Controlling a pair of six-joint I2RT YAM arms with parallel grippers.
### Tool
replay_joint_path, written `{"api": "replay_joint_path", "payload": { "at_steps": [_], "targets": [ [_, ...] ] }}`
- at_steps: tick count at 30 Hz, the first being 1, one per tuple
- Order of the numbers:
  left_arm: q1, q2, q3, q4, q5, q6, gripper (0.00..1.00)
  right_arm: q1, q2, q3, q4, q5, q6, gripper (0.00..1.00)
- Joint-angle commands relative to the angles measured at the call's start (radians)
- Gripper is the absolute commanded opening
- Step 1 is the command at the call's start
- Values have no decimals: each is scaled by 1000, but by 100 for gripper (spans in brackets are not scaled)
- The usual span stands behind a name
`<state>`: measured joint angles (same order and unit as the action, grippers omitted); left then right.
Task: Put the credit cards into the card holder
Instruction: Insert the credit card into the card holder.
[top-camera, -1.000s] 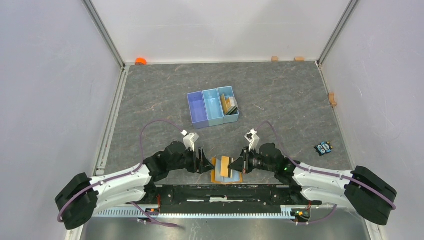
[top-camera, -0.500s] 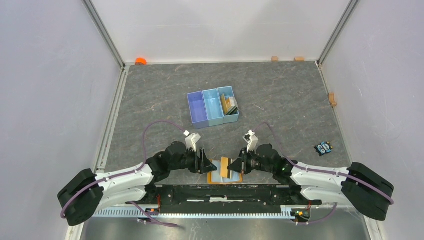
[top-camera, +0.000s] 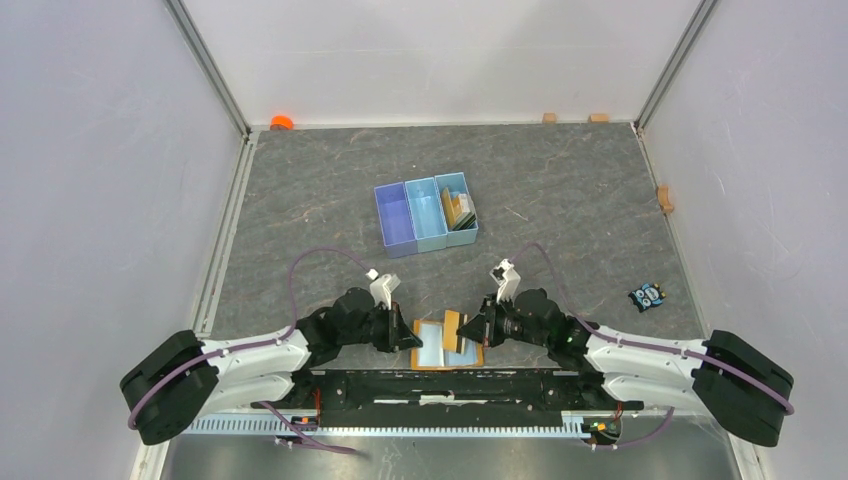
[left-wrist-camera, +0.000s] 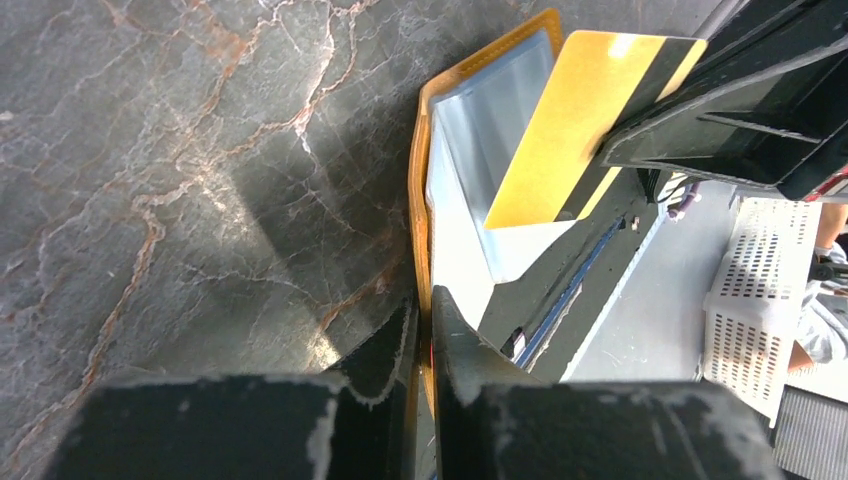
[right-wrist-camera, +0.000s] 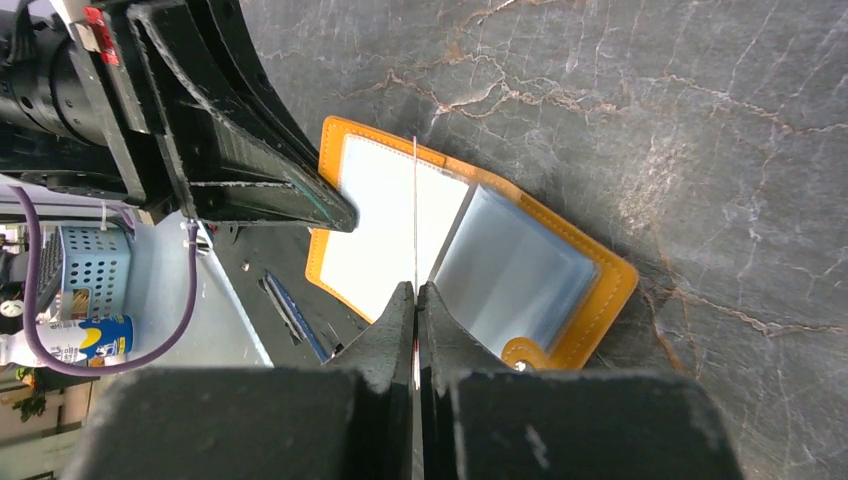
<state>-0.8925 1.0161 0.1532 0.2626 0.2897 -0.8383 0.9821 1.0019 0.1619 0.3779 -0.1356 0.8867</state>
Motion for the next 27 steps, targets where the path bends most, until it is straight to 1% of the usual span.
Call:
{"api": "replay_joint_path", "payload": {
  "at_steps": [1,3,5,7,17,22,27],
  "targets": [
    [-2,3,-15,35,-12,-6,9,6,-18,-20,27,32,26,0],
    [-2,4,-21,39,-18,-5,6,5,-7,-42,78,13,52,0],
    [-2,7,-27,49,-20,-5,4,5,7,-65,140,-3,78,0],
    [-2,10,-33,62,-21,-8,3,5,26,-71,167,-9,92,0],
    [-2,40,-46,104,-14,-18,2,6,113,-110,311,-50,165,0],
    [-2,40,-50,104,-15,-18,2,5,104,-122,314,-48,176,0],
    [-2,33,-53,101,-17,-22,2,5,34,-110,211,-4,155,0]
  ]
}}
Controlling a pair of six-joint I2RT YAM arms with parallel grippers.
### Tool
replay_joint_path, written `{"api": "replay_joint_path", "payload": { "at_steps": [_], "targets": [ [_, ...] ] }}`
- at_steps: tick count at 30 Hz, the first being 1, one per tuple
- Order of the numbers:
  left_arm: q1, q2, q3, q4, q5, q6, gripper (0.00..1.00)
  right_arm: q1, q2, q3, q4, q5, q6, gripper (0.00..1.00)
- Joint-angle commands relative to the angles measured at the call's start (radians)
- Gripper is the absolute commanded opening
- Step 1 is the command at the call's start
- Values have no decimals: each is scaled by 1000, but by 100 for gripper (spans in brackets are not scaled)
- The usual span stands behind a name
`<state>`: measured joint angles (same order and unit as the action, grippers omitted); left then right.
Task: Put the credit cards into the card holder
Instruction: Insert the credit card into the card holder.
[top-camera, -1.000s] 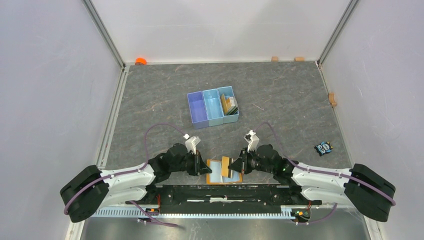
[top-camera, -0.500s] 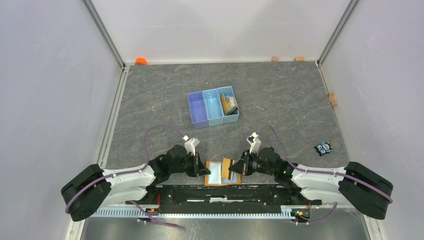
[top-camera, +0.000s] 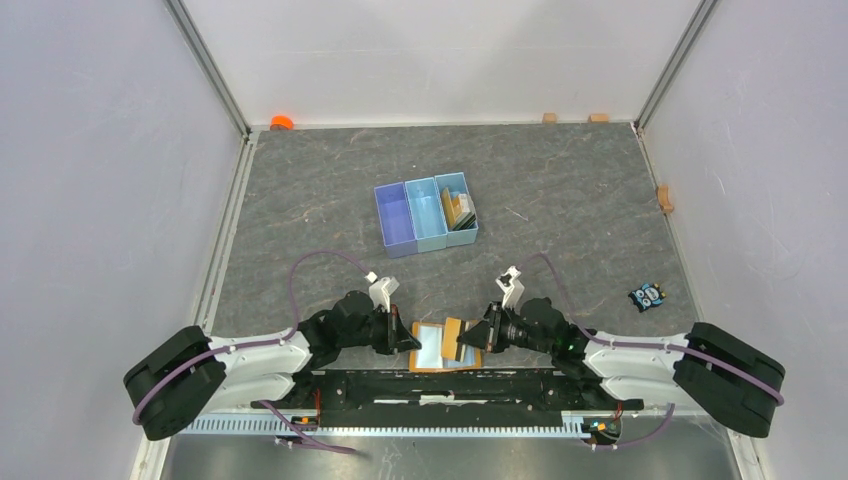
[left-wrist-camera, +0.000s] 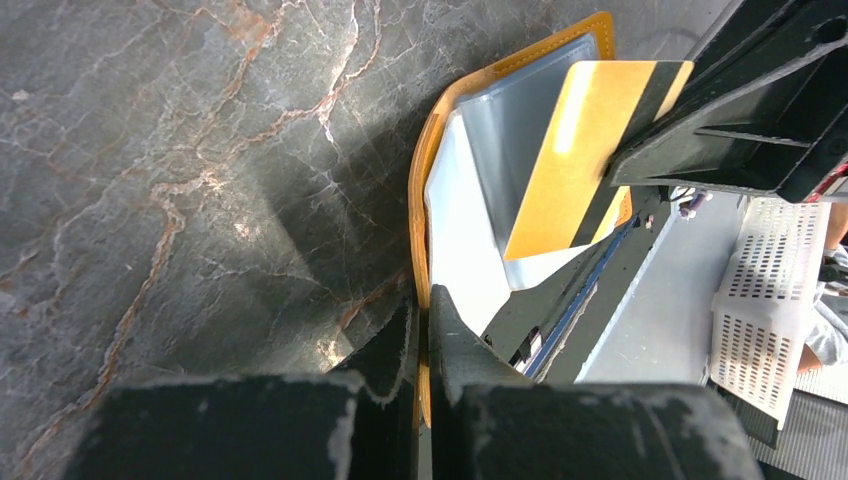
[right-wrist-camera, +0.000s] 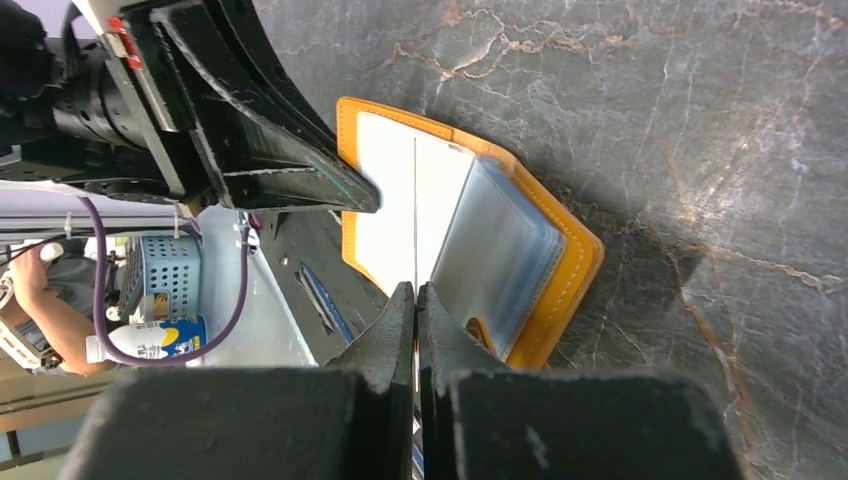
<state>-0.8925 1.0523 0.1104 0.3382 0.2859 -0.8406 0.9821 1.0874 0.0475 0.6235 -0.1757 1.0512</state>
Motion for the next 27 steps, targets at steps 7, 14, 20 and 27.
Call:
{"api": "replay_joint_path", "payload": {
  "at_steps": [7,14,20,27],
  "targets": [
    [-2,-7,-12,25,-13,-25,2,19,-42,3,-72,58,-13,0],
    [-2,-15,-17,28,-11,-25,2,36,21,-6,13,42,21,0],
    [-2,-18,-18,28,-10,-24,2,45,48,4,8,54,21,0],
    [-2,-24,-17,28,-6,-20,2,56,80,24,-79,64,11,0]
  ]
}}
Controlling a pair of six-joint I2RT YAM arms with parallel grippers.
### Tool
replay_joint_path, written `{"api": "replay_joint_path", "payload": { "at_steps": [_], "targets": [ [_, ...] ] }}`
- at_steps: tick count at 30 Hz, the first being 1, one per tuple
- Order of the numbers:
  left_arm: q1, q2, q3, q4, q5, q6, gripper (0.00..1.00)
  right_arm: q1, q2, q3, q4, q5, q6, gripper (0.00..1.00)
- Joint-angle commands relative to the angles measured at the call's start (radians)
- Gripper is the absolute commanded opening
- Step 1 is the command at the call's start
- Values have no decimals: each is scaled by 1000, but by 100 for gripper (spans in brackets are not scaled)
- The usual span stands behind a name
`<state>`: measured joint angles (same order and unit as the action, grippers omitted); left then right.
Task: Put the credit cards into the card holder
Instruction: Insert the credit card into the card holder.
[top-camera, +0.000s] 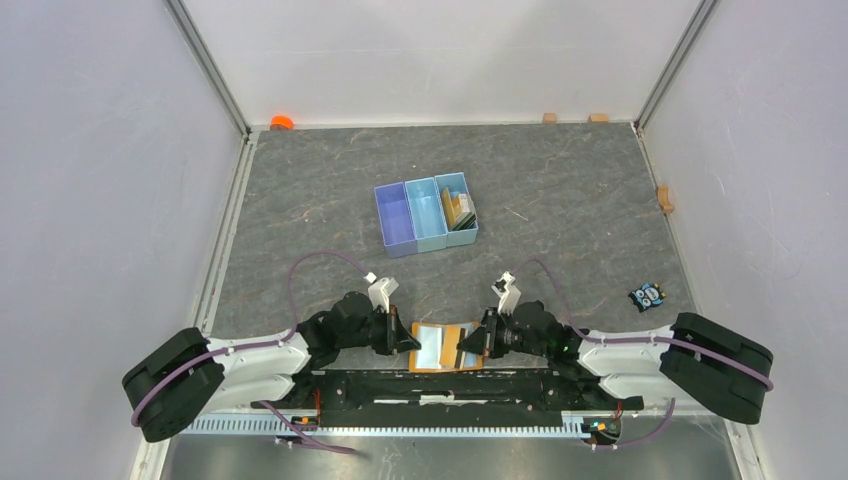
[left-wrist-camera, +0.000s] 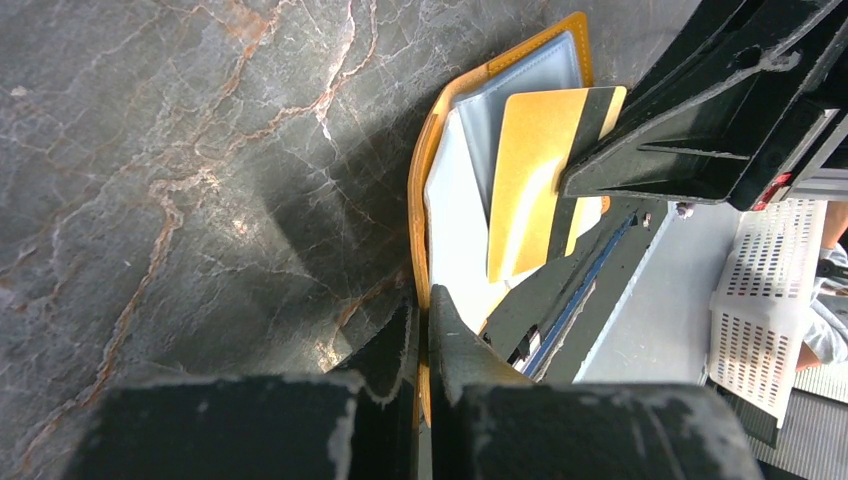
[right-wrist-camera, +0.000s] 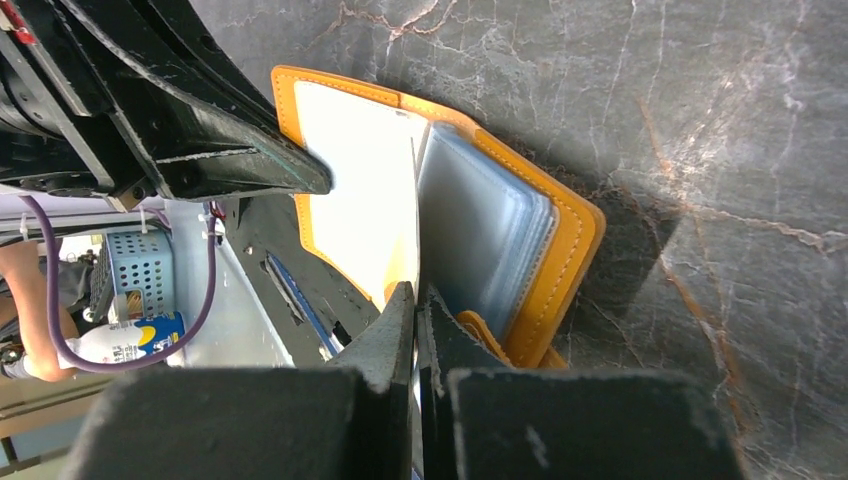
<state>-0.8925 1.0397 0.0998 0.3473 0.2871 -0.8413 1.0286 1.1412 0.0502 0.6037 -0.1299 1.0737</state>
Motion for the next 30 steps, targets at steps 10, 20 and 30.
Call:
{"api": "replay_joint_path", "payload": {
  "at_steps": [10,20,30],
  "targets": [
    [-2,10,-9,51,12,-15,2,14,161,81,-50,-15,-23,0],
    [-2,0,-17,53,16,-10,2,15,245,95,-115,-37,-23,0],
    [-2,-45,-40,53,-13,-24,2,14,213,66,-206,-24,5,0]
  ]
}}
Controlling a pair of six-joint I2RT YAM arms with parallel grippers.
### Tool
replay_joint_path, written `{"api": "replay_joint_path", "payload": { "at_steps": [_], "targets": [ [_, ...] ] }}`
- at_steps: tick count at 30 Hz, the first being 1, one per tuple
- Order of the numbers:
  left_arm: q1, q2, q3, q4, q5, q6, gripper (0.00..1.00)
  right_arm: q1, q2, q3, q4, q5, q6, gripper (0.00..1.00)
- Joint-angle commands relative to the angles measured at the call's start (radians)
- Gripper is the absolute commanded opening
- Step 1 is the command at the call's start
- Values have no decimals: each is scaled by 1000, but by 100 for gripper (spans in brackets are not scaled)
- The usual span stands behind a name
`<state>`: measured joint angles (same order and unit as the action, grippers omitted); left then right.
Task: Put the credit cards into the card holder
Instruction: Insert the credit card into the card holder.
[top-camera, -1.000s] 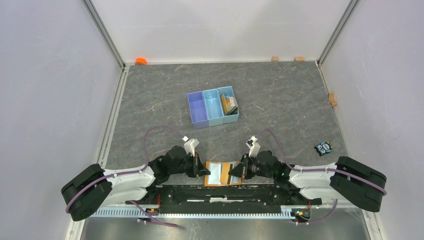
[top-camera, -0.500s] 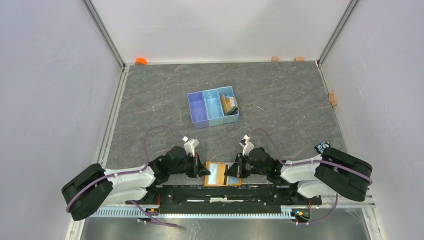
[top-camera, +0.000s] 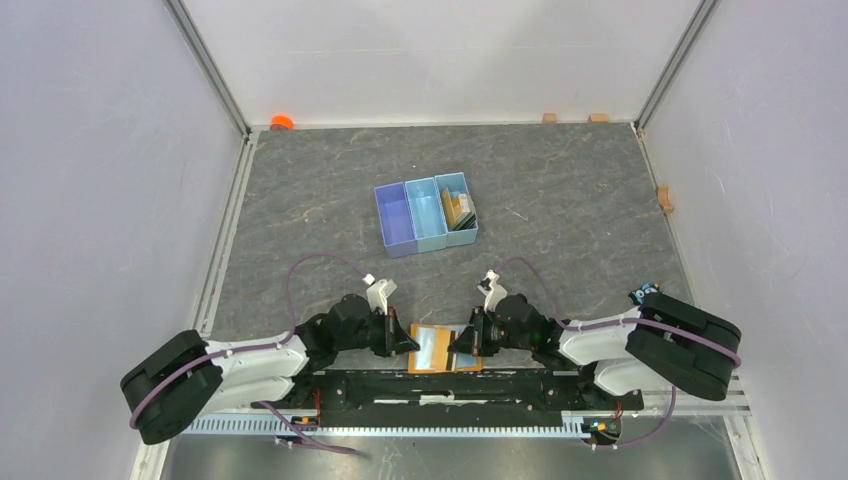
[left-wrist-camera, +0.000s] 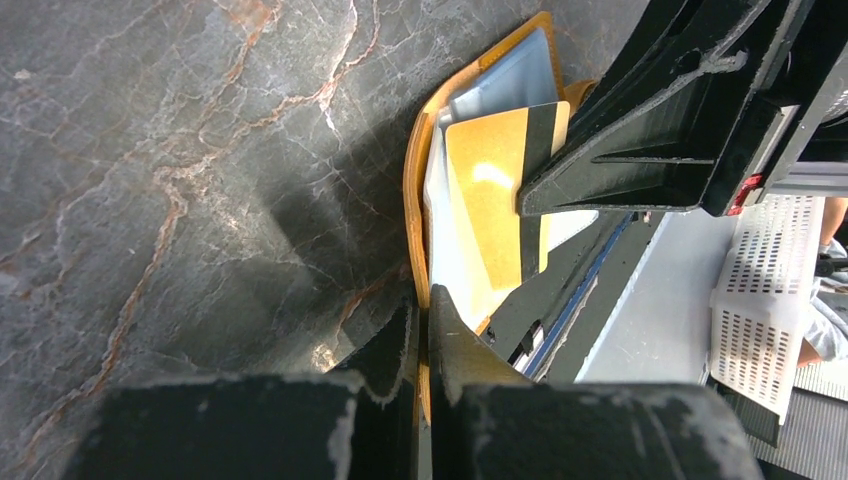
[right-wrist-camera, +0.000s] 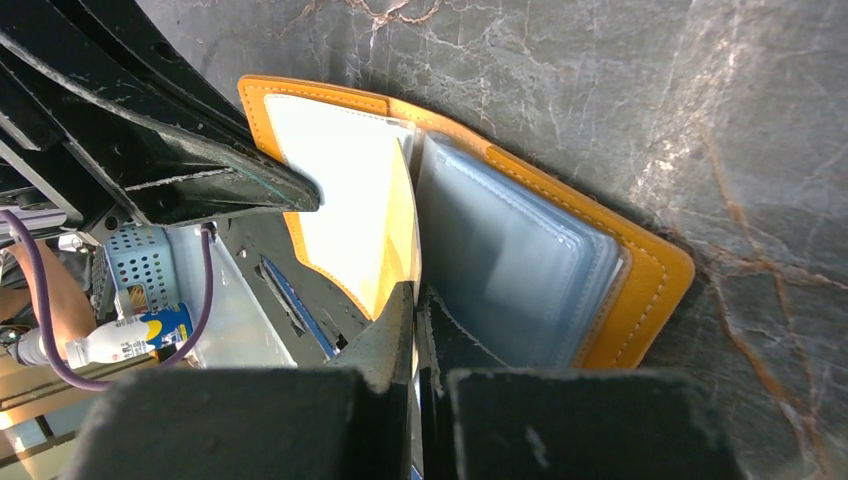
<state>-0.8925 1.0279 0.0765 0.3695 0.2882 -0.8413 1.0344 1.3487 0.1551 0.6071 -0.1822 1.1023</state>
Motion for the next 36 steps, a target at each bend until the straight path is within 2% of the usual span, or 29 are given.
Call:
{"api": "replay_joint_path", "payload": {
  "at_steps": [1,6,15,24,29,36],
  "targets": [
    [-2,-40,-19,27,-20,-25,2,9,-1,-41,-222,32,-22,0],
    [-2,-67,-23,18,-15,-14,2,9,-5,-40,-244,28,-28,0],
    [-2,-43,-14,28,30,28,2,9,99,41,-231,-9,-56,0],
    [-2,-27,-15,34,31,27,2,9,172,50,-178,-45,-46,0],
    [0,-10,-14,32,26,14,3,9,194,81,-186,-48,-74,17],
    [0,-6,-22,19,-6,-14,3,10,90,152,-398,58,-158,35]
  ]
}}
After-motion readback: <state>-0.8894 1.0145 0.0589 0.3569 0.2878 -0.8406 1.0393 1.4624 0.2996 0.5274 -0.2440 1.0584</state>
